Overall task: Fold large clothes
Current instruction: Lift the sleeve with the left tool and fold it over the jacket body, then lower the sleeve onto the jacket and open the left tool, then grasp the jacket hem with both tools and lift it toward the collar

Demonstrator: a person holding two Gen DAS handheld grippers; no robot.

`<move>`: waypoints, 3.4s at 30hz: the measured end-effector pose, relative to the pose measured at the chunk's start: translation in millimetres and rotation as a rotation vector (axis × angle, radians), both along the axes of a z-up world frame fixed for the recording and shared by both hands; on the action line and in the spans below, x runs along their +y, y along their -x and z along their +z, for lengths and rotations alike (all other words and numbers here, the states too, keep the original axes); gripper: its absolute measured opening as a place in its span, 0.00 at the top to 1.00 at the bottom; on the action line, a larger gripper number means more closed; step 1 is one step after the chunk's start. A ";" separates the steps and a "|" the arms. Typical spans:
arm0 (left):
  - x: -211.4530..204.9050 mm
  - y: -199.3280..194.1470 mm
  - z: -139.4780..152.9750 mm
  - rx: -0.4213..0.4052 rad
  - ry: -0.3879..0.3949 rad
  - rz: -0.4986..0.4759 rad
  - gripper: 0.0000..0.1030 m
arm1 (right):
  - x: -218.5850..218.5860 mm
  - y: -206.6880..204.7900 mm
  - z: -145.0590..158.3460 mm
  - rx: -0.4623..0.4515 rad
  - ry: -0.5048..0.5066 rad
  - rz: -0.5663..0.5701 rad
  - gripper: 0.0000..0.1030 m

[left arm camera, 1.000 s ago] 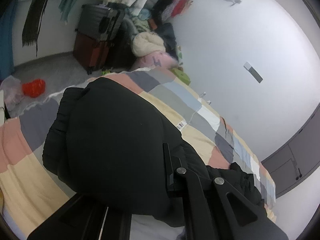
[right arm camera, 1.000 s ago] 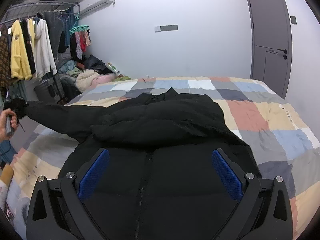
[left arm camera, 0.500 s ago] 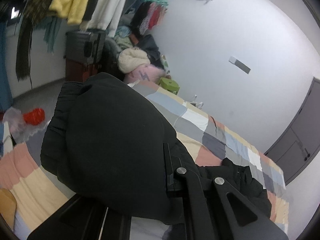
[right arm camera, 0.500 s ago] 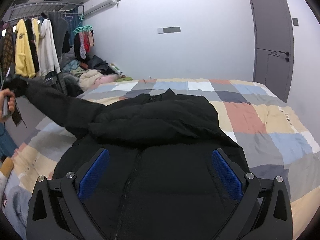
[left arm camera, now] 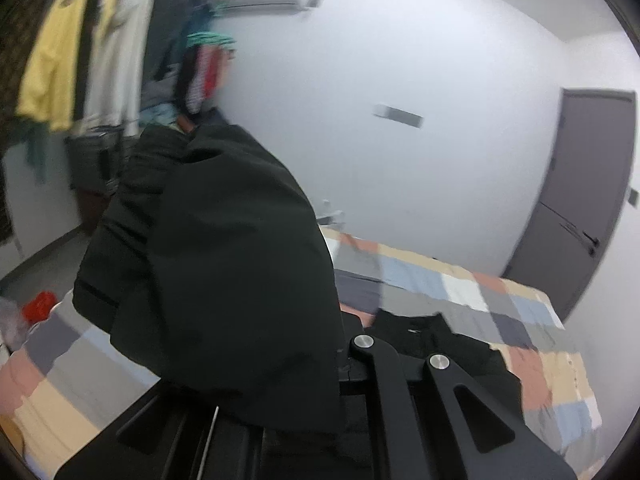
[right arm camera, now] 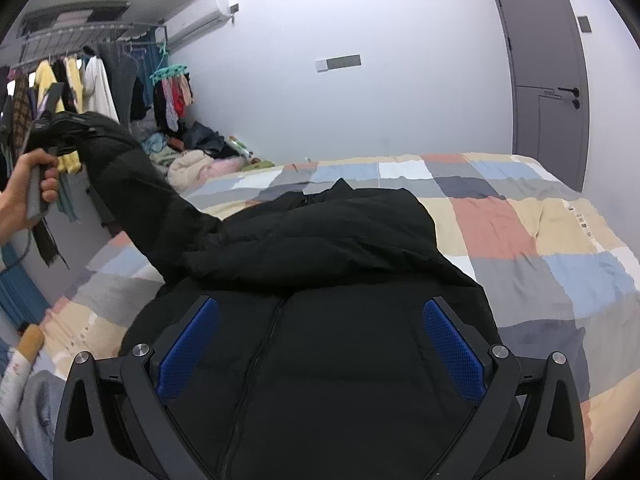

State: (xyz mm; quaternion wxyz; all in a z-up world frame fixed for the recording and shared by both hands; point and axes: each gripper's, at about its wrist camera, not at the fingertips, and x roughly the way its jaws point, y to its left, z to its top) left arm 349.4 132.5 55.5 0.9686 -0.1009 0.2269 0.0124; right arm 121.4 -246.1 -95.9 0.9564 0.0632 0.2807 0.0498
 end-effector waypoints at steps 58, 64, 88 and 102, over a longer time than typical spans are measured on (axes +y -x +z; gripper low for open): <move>-294.0 2.6 -168.0 0.175 -0.105 -0.361 0.01 | -54.5 -9.3 -24.7 -0.026 -0.083 -0.084 0.00; -244.2 24.6 -140.5 0.125 -0.047 -0.347 0.00 | -48.1 -14.2 -16.6 -0.044 -0.069 -0.089 0.00; -118.5 -60.0 -204.9 0.161 -0.095 -0.208 0.00 | 28.4 -219.5 -25.1 -0.003 0.069 0.083 0.28; -141.9 -104.2 -266.0 0.181 -0.222 -0.177 0.00 | 23.1 -272.4 -116.8 0.112 0.070 0.102 0.46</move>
